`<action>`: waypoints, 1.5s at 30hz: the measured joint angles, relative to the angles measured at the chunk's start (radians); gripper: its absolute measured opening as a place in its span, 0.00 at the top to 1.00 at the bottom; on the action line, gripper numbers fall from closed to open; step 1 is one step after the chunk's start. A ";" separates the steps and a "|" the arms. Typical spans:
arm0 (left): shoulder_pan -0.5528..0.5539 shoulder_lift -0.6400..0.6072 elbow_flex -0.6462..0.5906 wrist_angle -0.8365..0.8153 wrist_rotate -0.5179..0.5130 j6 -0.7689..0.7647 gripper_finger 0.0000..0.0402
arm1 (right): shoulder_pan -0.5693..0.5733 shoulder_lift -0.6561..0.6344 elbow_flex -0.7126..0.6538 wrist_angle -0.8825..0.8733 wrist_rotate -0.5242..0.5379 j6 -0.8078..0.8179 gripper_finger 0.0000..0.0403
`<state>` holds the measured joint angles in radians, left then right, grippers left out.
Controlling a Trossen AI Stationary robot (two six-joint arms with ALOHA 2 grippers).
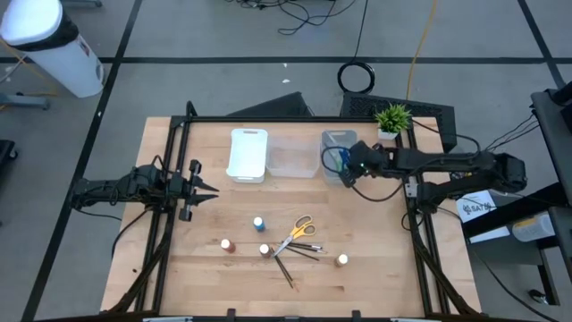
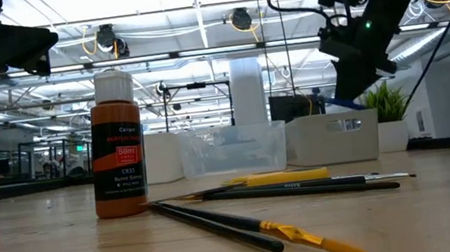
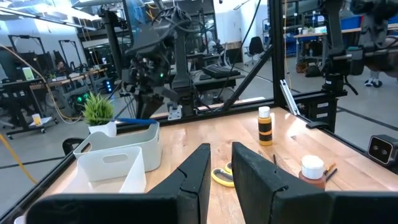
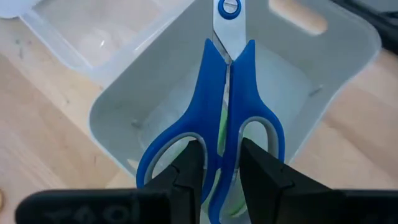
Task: Pick & Place Paint Supplies
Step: Put the blue scissors in the gray bin, then put the yellow scissors in the gray bin
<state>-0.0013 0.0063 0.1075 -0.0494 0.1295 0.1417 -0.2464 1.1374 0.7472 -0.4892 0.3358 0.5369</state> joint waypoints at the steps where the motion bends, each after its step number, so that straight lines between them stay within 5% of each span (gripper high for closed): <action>1: 0.000 0.000 0.000 0.000 0.000 0.000 0.81 | -0.003 0.000 -0.014 0.020 0.000 0.000 0.82; 16: 0.000 0.000 0.000 0.000 0.000 0.000 0.81 | -0.010 0.000 -0.137 0.130 -0.002 0.002 0.80; 31: 0.000 0.000 0.000 0.000 0.000 0.000 0.81 | -0.009 0.000 -0.142 0.259 -0.004 -0.026 0.54; 36: 0.000 0.000 0.000 0.000 0.000 0.000 0.81 | 0.016 0.000 -0.142 0.440 -0.168 -0.041 0.51; 41: 0.000 0.000 0.000 0.000 0.000 0.000 0.81 | 0.137 0.000 -0.142 0.783 -0.386 -0.227 0.52; 45: 0.000 0.000 0.000 0.000 0.000 0.000 0.81 | 0.295 0.044 -0.089 0.838 -0.341 -0.394 0.52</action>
<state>-0.0014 0.0063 0.1078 -0.0498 0.1296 0.1414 0.0483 1.1818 0.6584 0.3485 -0.0049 0.1433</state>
